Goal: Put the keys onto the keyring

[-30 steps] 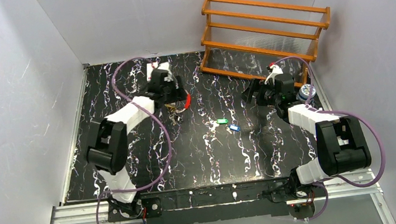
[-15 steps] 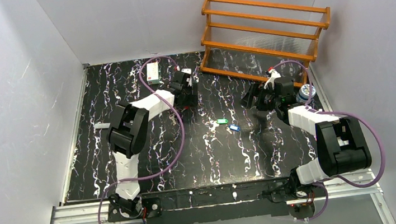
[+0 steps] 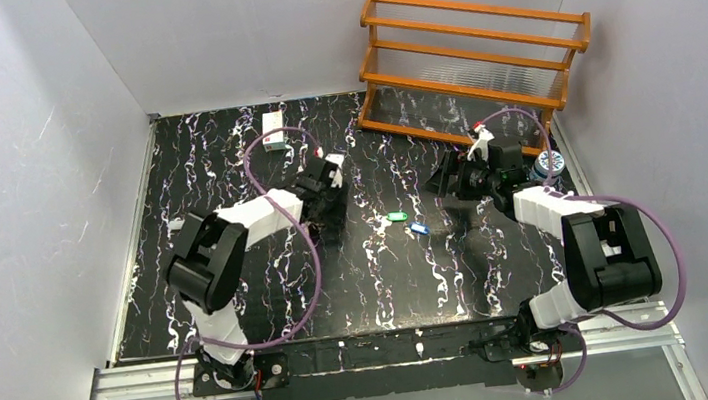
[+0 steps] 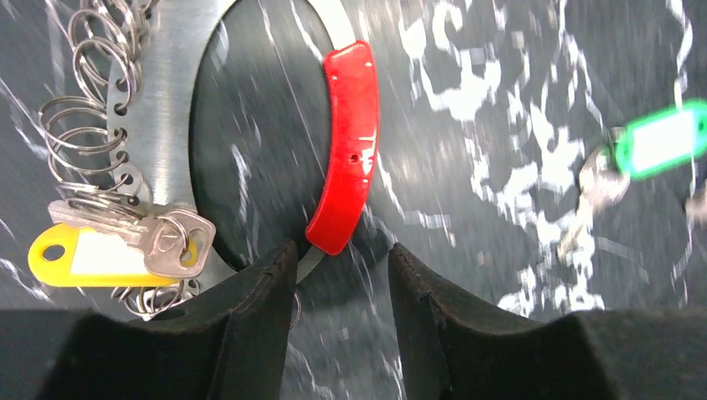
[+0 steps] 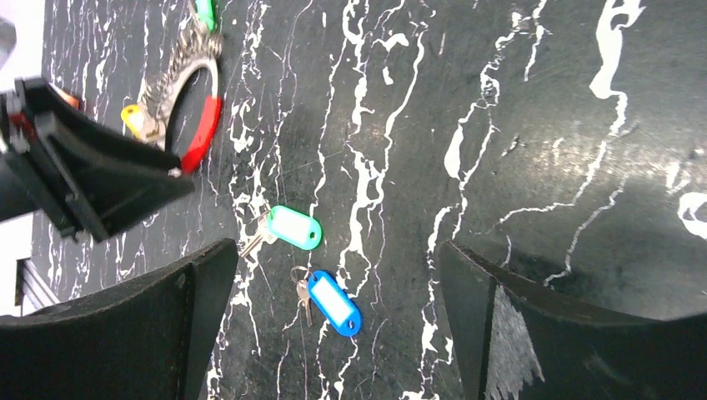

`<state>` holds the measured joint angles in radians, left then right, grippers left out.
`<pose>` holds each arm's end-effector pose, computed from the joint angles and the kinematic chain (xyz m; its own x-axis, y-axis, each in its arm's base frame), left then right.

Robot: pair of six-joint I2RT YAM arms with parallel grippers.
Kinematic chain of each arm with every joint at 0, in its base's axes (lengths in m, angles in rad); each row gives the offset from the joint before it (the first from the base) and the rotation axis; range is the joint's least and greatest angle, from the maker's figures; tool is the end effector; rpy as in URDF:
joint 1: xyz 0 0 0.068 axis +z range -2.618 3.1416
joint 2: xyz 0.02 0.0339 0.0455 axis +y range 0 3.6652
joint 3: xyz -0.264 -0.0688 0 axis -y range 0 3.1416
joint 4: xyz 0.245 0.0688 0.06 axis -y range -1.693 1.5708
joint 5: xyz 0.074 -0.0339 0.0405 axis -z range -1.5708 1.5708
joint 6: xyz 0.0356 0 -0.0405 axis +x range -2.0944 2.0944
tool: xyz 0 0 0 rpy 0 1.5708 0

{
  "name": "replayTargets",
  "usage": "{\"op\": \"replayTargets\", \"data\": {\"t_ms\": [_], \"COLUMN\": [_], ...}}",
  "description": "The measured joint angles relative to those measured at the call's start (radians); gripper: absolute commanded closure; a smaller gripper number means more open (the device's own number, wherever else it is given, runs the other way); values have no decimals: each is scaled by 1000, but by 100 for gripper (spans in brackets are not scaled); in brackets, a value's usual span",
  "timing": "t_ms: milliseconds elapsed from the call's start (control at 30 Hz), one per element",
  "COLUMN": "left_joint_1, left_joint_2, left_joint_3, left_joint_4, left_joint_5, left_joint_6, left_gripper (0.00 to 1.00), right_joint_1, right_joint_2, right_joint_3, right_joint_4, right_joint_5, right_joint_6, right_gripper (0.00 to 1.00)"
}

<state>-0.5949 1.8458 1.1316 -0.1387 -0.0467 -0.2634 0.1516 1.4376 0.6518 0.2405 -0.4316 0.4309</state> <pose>0.3224 -0.2162 0.1699 -0.7414 0.1877 -0.6443 0.3535 0.9253 -0.1373 0.2859 0.0587 0.1891 -0.6708 0.2813 -0.6862 -0.2317 0.7994 0.5543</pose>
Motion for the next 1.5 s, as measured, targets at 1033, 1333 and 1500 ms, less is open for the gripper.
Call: {"op": "replayTargets", "data": {"t_ms": [1033, 1333, 1500], "left_joint_1": [292, 290, 290], "left_joint_2": [-399, -424, -426], "left_joint_3": [-340, -340, -340], "left_joint_4": [40, -2, -16], "left_joint_5": [278, 203, 180], "left_joint_6": [-362, -314, -288], "left_gripper": [38, 39, 39], "right_joint_1": [453, 559, 610], "right_joint_2": [553, 589, 567], "right_joint_3": [584, 629, 564], "right_joint_4": [-211, -242, -209], "right_joint_5": [63, 74, 10], "right_joint_6": [-127, -153, -145], "right_gripper": [37, 59, 65]}}
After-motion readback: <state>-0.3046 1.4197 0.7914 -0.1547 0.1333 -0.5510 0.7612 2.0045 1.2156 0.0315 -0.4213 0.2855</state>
